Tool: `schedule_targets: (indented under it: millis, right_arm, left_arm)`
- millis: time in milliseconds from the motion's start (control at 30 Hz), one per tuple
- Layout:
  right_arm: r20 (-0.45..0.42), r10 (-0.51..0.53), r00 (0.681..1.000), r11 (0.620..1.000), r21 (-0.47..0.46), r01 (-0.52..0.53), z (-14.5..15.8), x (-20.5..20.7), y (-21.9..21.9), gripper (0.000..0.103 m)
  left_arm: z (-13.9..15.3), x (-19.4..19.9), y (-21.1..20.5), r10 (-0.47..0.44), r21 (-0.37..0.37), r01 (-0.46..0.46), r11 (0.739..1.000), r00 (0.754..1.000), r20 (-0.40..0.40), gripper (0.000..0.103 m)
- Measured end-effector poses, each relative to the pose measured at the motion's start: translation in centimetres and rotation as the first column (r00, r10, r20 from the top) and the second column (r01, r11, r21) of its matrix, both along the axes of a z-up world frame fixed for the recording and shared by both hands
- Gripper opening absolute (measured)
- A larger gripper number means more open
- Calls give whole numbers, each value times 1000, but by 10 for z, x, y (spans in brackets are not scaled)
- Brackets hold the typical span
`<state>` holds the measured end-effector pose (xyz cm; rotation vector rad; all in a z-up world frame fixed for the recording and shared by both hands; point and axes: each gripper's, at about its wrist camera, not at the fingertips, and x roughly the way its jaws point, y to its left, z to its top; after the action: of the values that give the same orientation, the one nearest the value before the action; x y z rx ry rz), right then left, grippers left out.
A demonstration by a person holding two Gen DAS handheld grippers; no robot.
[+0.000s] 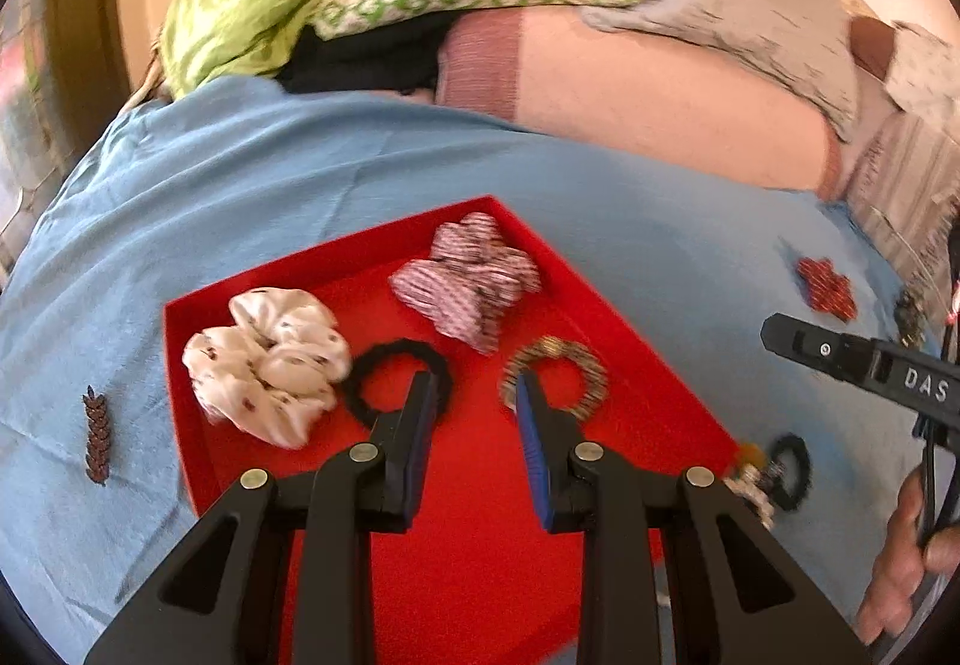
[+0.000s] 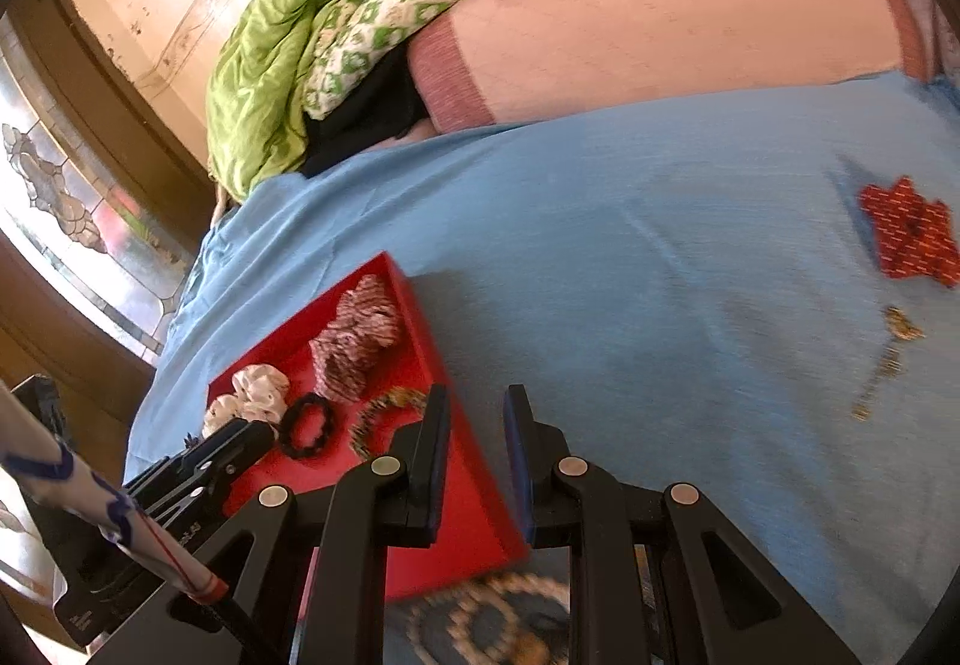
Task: Organize jewelry
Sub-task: 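Grasp the pearl bracelet with the left tool while the right tool grasps the black beaded bracelet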
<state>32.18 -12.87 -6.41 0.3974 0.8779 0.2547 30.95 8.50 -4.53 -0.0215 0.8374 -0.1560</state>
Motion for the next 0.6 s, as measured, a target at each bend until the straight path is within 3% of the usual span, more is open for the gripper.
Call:
schedule_targets:
  millis: [200, 367, 467, 600]
  right_arm:
    - [-12, -44, 999, 999, 3, 44, 6, -41, -41, 20]
    - [-65, -80, 995, 996, 35, 83, -7, -70, -69, 22]
    - [-96, -80, 992, 996, 30, 83, -18, -73, -77, 22]
    - [-115, -91, 989, 996, 5, 92, -29, -69, -86, 22]
  left_arm:
    - [7, -31, -16, -101, -52, 101, 994, 995, -5, 26]
    - [2, -65, -25, -191, -87, 186, 979, 981, -46, 26]
    - [-11, -89, -33, -261, -128, 249, 960, 962, -80, 26]
    - [-27, -101, -56, -350, -83, 343, 936, 932, -94, 26]
